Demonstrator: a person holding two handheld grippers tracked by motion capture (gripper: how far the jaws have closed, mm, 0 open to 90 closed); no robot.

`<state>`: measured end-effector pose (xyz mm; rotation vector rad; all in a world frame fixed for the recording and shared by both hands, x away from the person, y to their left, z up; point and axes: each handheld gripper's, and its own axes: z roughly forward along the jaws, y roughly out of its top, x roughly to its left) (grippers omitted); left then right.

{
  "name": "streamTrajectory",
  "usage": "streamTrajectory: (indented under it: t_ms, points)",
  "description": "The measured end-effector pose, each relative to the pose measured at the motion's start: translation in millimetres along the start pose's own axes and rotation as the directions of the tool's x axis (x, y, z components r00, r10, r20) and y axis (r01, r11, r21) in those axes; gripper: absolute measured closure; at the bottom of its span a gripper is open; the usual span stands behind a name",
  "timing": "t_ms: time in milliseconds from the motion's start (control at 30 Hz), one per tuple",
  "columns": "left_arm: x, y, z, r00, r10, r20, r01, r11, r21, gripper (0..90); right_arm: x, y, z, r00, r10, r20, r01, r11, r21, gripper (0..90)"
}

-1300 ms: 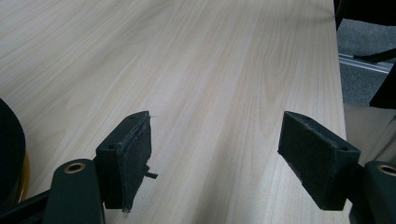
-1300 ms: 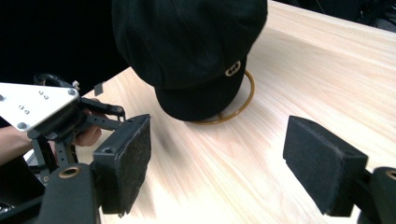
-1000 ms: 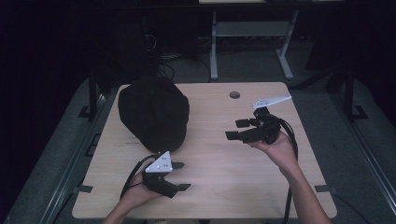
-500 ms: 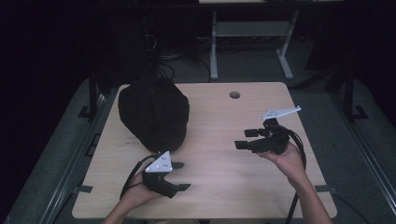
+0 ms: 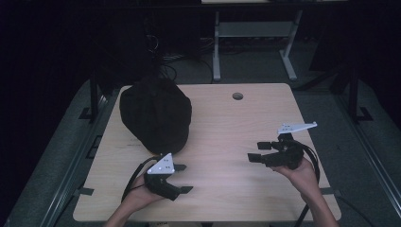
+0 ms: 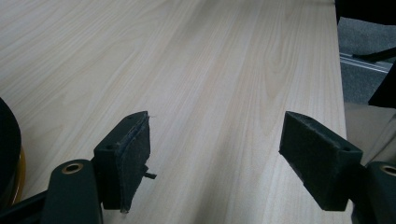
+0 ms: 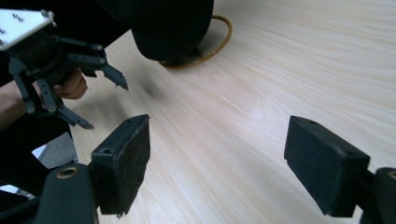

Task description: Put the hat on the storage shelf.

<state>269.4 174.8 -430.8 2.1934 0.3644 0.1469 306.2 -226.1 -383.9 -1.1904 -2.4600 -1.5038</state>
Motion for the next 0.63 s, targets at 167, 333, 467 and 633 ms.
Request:
streamTrajectory:
  t_ms: [167,333,467,633]
  points:
    - [0.7,-0.3,-0.2,1.0000,-0.003,-0.001,0.003,1.0000,0.003,24.1,1.5,-12.9,-7.3,0.9998,-0.004,0.021,0.004,1.000,-0.004,22.5]
    - [1.8,-2.5,0.1,0.9998,-0.022,-0.001,0.022,0.9997,-0.005,24.1,0.8,-30.9,-8.1,0.9996,0.007,0.029,-0.007,1.000,-0.002,22.6]
    - [3.6,-3.0,-1.1,0.9994,-0.035,0.001,0.035,0.9993,-0.014,24.1,4.9,-50.0,-6.2,0.9992,0.016,0.035,-0.016,1.000,-0.010,22.6]
    - [5.0,-3.4,-1.7,0.9992,-0.041,0.002,0.041,0.9989,-0.022,24.1,15.9,-78.4,1.6,0.9991,0.020,0.037,-0.020,1.000,-0.014,22.6]
